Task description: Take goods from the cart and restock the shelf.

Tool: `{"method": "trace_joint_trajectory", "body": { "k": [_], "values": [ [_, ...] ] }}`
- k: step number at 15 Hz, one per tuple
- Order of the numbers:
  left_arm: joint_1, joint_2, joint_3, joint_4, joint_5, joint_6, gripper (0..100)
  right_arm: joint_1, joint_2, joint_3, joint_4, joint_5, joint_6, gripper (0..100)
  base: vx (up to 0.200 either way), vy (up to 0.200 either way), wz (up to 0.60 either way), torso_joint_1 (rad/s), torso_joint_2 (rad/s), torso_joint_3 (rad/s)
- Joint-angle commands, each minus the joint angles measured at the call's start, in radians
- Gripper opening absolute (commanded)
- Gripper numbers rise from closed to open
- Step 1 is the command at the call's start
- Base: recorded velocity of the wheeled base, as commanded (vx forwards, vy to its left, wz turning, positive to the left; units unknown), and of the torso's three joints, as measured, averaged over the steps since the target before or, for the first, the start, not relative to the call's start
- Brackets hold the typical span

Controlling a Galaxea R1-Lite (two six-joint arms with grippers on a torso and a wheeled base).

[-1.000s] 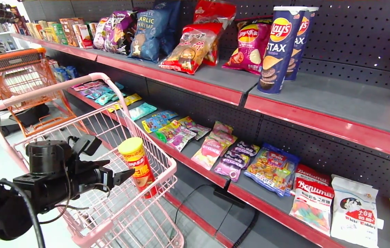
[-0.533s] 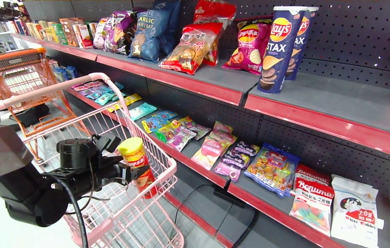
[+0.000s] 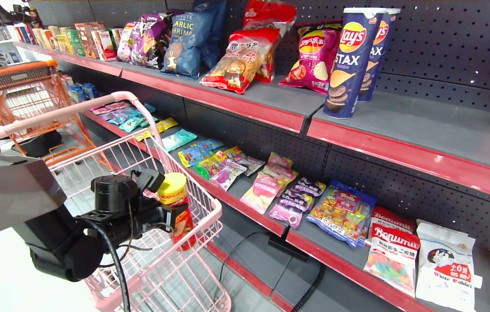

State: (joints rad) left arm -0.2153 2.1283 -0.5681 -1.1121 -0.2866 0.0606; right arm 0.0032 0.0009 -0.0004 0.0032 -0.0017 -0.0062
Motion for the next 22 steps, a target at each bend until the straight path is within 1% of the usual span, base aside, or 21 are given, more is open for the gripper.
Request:
{"method": "trace_joint_trajectory", "body": {
  "k": [1, 2, 3, 4, 5, 6, 7, 8, 9, 10, 12, 13, 14, 16, 17, 20, 21, 22],
  "values": [
    [0.013, -0.133, 0.073, 0.041, -0.002, -0.007, 0, 0.0, 0.001, 0.0, 0.0, 0.0, 0.0, 100, 0.0, 0.0, 0.0, 0.0, 0.0, 0.0],
    [0.039, -0.22, 0.111, 0.066, -0.009, -0.008, 0, 0.0, 0.001, 0.0, 0.0, 0.002, 0.0, 100, 0.0, 0.0, 0.0, 0.0, 0.0, 0.0],
    [0.073, -0.366, 0.151, 0.123, -0.014, -0.008, 0, 0.0, 0.001, 0.0, 0.0, 0.002, 0.0, 100, 0.0, 0.0, 0.0, 0.0, 0.0, 0.0],
    [0.105, -0.501, 0.145, 0.21, -0.019, -0.01, 0, 0.0, 0.001, 0.0, 0.0, 0.002, 0.0, 100, 0.0, 0.0, 0.0, 0.0, 0.0, 0.0],
    [0.131, -0.611, 0.119, 0.31, -0.029, -0.01, 0, 0.0, 0.001, 0.0, 0.0, 0.002, 0.0, 100, 0.0, 0.0, 0.0, 0.0, 0.0, 0.0],
    [0.162, -0.732, 0.054, 0.44, -0.042, -0.01, 0, 0.0, 0.001, 0.0, 0.0, 0.002, 0.0, 100, 0.0, 0.0, 0.0, 0.0, 0.0, 0.0],
    [0.179, -0.775, 0.022, 0.502, -0.045, -0.01, 0, 0.0, 0.001, 0.0, 0.0, 0.002, 0.0, 100, 0.0, 0.0, 0.0, 0.0, 0.0, 0.0],
    [0.212, -0.91, -0.076, 0.683, -0.062, -0.013, 0, 0.0, 0.001, 0.0, 0.0, 0.002, 0.0, 100, 0.0, 0.0, 0.0, 0.0, 0.0, 0.0],
    [0.215, -0.975, -0.093, 0.752, -0.062, -0.018, 0, 0.0, 0.001, 0.0, 0.0, 0.002, 0.0, 100, 0.0, 0.0, 0.0, 0.0, 0.0, 0.0],
    [0.218, -1.101, -0.093, 0.844, -0.062, -0.025, 0, 0.0, 0.001, -0.001, 0.0, 0.002, 0.0, 100, 0.0, 0.0, 0.0, 0.0, 0.0, 0.0],
    [0.229, -1.237, -0.067, 0.871, -0.051, -0.024, 0, 0.0, 0.001, 0.0, 0.0, 0.002, 0.002, 100, 0.0, 0.0, 0.0, 0.0, 0.0, 0.0],
    [0.243, -1.269, -0.053, 0.873, -0.048, -0.024, 0, 0.0, 0.001, 0.0, 0.0, 0.002, 0.003, 100, 0.0, 0.0, 0.0, 0.066, -0.23, -0.144],
    [0.272, -1.324, -0.016, 0.874, -0.043, -0.022, 0, 0.0, 0.001, 0.0, 0.0, 0.002, 0.003, 100, 0.0, 0.0, 0.0, 0.11, -0.36, -0.232],
    [0.303, -1.397, 0.033, 0.876, -0.043, -0.019, 0, 0.0, 0.001, 0.0, 0.0, 0.002, 0.003, 100, 0.0, 0.0, 0.0, 0.151, -0.46, -0.298],
    [0.309, -1.41, 0.036, 0.882, -0.042, -0.019, 0, 0.0, 0.001, 0.0, 0.0, 0.002, 0.003, 100, 0.0, 0.0, 0.0, 0.168, -0.5, -0.305],
    [0.32, -1.473, 0.034, 0.96, -0.029, -0.019, 0, 0.0, 0.001, 0.0, 0.0, 0.002, 0.003, 100, 0.0, 0.0, 0.0, 0.203, -0.54, -0.339],
    [0.32, -1.496, 0.031, 0.991, -0.003, -0.019, 0, 0.0, 0.001, 0.0, 0.0, 0.002, 0.003, 100, 0.0, 0.0, 0.0, 0.207, -0.56, -0.364],
    [0.32, -1.519, 0.025, 1.015, 0.035, -0.013, 0, 0.0, 0.001, 0.0, 0.0, 0.002, 0.003, 100, 0.0, 0.0, 0.0, 0.246, -0.56, -0.354]
  ]
}}
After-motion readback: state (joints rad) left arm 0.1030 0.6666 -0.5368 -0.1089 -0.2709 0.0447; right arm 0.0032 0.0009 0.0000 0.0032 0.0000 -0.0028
